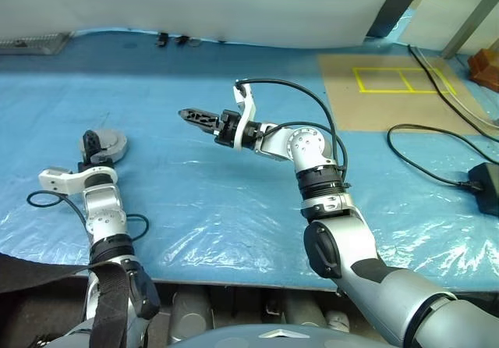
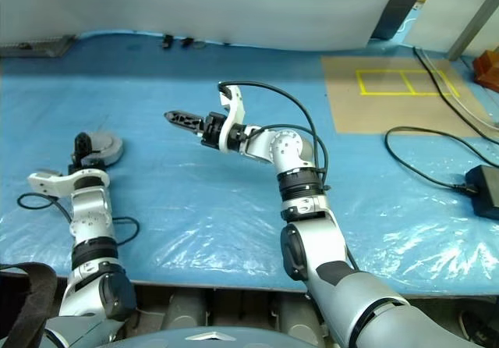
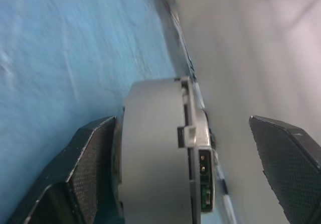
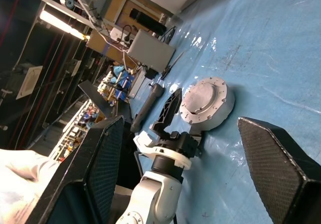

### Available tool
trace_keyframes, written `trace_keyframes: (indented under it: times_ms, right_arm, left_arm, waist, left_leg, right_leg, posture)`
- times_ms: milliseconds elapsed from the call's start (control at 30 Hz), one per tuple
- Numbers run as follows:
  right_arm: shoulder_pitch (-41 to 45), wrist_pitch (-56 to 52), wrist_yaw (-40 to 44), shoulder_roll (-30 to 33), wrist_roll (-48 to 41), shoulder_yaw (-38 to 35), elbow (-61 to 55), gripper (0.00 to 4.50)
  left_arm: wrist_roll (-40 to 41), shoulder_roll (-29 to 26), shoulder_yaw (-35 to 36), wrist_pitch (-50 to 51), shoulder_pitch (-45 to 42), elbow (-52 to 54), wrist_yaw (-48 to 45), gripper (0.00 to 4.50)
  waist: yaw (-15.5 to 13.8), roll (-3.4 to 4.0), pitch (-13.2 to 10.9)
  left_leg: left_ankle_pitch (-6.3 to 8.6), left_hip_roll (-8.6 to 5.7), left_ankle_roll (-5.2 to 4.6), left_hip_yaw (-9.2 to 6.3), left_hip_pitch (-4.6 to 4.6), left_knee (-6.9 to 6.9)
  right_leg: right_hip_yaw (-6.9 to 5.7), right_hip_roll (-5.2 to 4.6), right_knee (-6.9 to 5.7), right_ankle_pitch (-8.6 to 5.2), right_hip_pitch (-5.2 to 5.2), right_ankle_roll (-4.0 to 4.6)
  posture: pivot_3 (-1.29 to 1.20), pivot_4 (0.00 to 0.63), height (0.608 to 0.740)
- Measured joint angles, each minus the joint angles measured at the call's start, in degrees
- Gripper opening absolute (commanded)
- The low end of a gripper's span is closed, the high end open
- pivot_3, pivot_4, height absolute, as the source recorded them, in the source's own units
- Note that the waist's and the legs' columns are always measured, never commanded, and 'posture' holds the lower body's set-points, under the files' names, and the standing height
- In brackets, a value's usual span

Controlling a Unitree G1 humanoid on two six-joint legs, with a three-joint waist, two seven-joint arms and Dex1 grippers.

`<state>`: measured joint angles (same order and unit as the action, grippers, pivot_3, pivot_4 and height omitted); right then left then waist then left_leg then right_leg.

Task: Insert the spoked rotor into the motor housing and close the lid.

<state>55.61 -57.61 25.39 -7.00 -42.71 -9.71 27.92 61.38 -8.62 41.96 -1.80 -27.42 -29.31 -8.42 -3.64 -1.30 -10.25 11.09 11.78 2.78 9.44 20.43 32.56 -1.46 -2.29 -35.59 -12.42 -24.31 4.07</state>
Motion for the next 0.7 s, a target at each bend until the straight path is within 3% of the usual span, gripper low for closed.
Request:
trace_keyframes:
  times_ms: [167, 367, 633, 700]
  right_arm:
    - [-0.21, 3.43, 1.69, 0.94, 4.18, 5.33, -1.39, 3.79]
    - [-8.09, 23.13, 6.46, 4.04, 18.53, 19.17, -11.98, 3.79]
    - [-19.84, 39.8, 16.55, 16.82, 28.37, 26.16, -18.59, 3.79]
    - [-21.97, 40.99, 17.55, 18.98, 28.87, 25.54, -19.13, 4.14]
  left_arm:
    - [-10.15, -1.44, -1.85, -6.68, 3.94, 1.98, 0.28, 4.48]
    - [-19.9, -4.61, -9.43, -7.5, 13.07, 15.83, -5.38, 4.48]
    - [-28.73, -11.5, -23.92, -3.24, 26.09, 32.62, -19.11, 4.48]
    - [-32.45, -14.04, -28.29, -3.12, 28.78, 34.76, -22.9, 4.5]
  waist:
    - [-0.01, 0.0, 0.0]
    - [-0.68, -0.03, 0.01]
    - [-0.47, -0.01, 0.0]
    - [-0.28, 0.01, -0.01]
  left_leg:
    - [0.0, 0.05, 0.0, -0.03, 0.08, -0.04]
    - [0.0, 0.05, 0.0, -0.16, 0.23, -0.05]
    - [0.01, 0.04, -0.03, -0.13, 0.1, 0.09]
    - [0.02, 0.05, -0.04, -0.11, 0.06, 0.08]
  right_leg:
    - [-0.04, 0.0, 0.12, 0.0, -0.01, -0.01]
    - [-0.17, -0.19, 0.19, 0.0, -0.01, -0.05]
    - [-0.1, -0.22, 0.1, -0.15, 0.06, 0.16]
    - [-0.06, -0.19, 0.1, -0.16, 0.06, 0.17]
  posture:
    - [0.0, 0.15, 0.74]
    - [0.0, 0.15, 0.74]
    - [0.0, 0.15, 0.74]
    - [0.0, 0.15, 0.74]
